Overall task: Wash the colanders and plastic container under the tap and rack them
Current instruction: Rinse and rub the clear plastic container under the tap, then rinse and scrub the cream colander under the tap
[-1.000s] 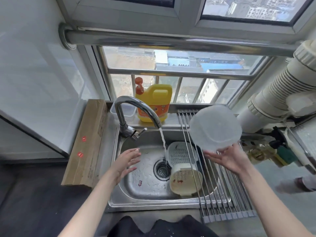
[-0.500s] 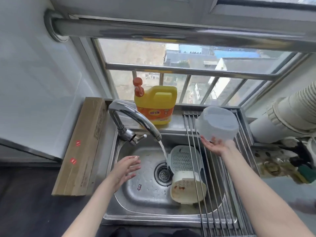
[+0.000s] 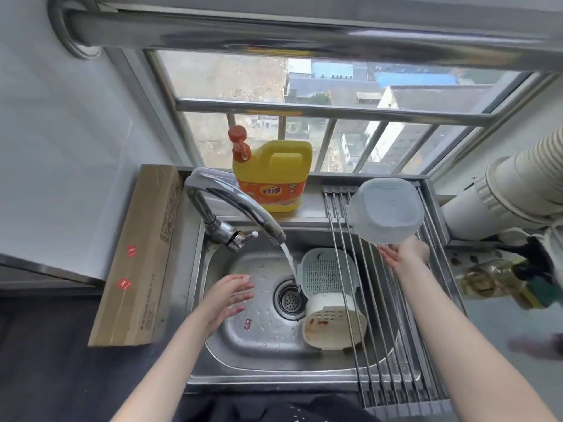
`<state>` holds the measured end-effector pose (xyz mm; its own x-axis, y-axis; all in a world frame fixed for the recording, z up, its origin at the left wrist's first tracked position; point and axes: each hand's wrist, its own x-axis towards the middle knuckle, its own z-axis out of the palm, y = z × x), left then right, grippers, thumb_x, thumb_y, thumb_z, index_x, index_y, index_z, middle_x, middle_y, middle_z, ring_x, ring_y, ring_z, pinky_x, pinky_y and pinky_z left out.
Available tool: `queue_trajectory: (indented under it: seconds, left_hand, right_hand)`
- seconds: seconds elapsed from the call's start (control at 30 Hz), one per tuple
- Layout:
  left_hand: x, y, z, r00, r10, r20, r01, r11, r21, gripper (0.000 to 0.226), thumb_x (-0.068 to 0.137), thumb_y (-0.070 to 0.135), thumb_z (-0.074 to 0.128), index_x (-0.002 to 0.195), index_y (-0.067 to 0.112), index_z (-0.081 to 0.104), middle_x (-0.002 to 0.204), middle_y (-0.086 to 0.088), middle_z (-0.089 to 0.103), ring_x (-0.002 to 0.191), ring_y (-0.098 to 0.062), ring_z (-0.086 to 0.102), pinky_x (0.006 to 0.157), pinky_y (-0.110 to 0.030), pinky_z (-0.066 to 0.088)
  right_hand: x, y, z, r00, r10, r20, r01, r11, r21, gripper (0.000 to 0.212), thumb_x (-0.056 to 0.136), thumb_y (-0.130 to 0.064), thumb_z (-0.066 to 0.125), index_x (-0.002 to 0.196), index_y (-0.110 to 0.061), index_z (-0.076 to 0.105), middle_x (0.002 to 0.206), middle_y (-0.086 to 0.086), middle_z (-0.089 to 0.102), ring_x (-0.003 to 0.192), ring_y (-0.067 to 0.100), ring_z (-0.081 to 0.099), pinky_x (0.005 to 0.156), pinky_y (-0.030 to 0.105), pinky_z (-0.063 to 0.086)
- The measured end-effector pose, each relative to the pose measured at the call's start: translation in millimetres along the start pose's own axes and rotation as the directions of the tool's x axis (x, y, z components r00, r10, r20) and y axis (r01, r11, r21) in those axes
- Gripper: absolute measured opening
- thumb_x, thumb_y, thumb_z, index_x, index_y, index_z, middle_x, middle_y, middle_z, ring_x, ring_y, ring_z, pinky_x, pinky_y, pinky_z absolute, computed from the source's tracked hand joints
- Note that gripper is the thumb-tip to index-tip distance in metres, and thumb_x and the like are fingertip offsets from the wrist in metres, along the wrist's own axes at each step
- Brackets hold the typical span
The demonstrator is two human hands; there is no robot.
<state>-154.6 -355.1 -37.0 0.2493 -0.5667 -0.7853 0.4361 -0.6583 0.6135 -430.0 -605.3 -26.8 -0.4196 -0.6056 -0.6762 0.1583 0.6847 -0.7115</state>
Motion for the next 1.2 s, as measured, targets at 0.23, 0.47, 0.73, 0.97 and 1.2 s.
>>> queue_trajectory:
  seconds: [0.23, 0.47, 0.73, 0.97, 1.2]
  left_hand:
    - [-2.9, -2.0, -5.6, 1.000, 0.002, -0.025, -0.003, 0.999, -0.049, 0.026, 0.091, 0.023, 0.059, 0.115, 0.012, 0.060, 0.113, -0.006, 0.068, 0.095, -0.021, 0.066, 0.078, -0.031, 0.050]
    - [-8.0, -8.6, -9.6, 0.999, -0.023, -0.026, 0.022, 0.999, -0.045, 0.017, 0.093, 0.023, 0.057, 0.108, 0.016, 0.059, 0.108, -0.004, 0.067, 0.089, -0.017, 0.065, 0.070, -0.027, 0.047]
    - [-15.7, -15.1, -31.6, 0.998, -0.003, -0.060, -0.002, 0.996, -0.084, 0.030, 0.091, 0.024, 0.060, 0.118, 0.010, 0.059, 0.104, -0.004, 0.068, 0.088, -0.019, 0.065, 0.083, -0.034, 0.049]
    - [-14.4, -26.0, -39.9, 0.993, -0.050, -0.110, 0.046, 0.998, -0.037, 0.029, 0.093, 0.018, 0.057, 0.119, 0.006, 0.057, 0.097, -0.004, 0.067, 0.080, -0.016, 0.062, 0.070, -0.027, 0.047]
    - [-9.3, -21.6, -25.1, 0.993, -0.046, -0.106, 0.055, 0.995, 0.083, 0.021, 0.092, 0.022, 0.058, 0.111, 0.013, 0.057, 0.102, -0.004, 0.067, 0.076, -0.014, 0.062, 0.062, -0.024, 0.045]
  right_hand:
    - [-62.8, 13.1, -19.4, 0.763, -0.646, 0.009, 0.596, 0.699, -0.396, 0.018, 0.093, -0.010, 0.043, 0.107, -0.011, 0.053, 0.092, 0.005, 0.059, 0.071, 0.020, 0.059, 0.055, 0.024, 0.046]
    - [-122.1, 112.2, -11.7, 0.500, -0.035, 0.865, 0.703, -0.567, -0.429, 0.049, 0.084, -0.013, 0.051, 0.130, -0.016, 0.035, 0.116, 0.004, 0.056, 0.089, 0.023, 0.062, 0.059, 0.027, 0.039]
    - [-96.8, 147.5, 9.8, 0.627, 0.051, 0.778, 0.520, -0.770, -0.368, 0.048, 0.090, -0.006, 0.055, 0.133, 0.000, 0.037, 0.123, 0.009, 0.059, 0.106, 0.022, 0.063, 0.076, 0.027, 0.051]
    - [-88.1, 150.7, 5.1, 0.585, 0.170, 0.793, 0.497, -0.848, -0.185, 0.026, 0.090, -0.003, 0.052, 0.114, -0.008, 0.061, 0.109, 0.003, 0.064, 0.095, 0.022, 0.066, 0.066, 0.027, 0.053]
    - [-108.8, 112.9, -3.9, 0.500, -0.058, 0.864, 0.788, -0.384, -0.482, 0.022, 0.094, -0.028, 0.044, 0.083, -0.012, 0.056, 0.084, 0.005, 0.064, 0.076, 0.027, 0.063, 0.062, 0.034, 0.048]
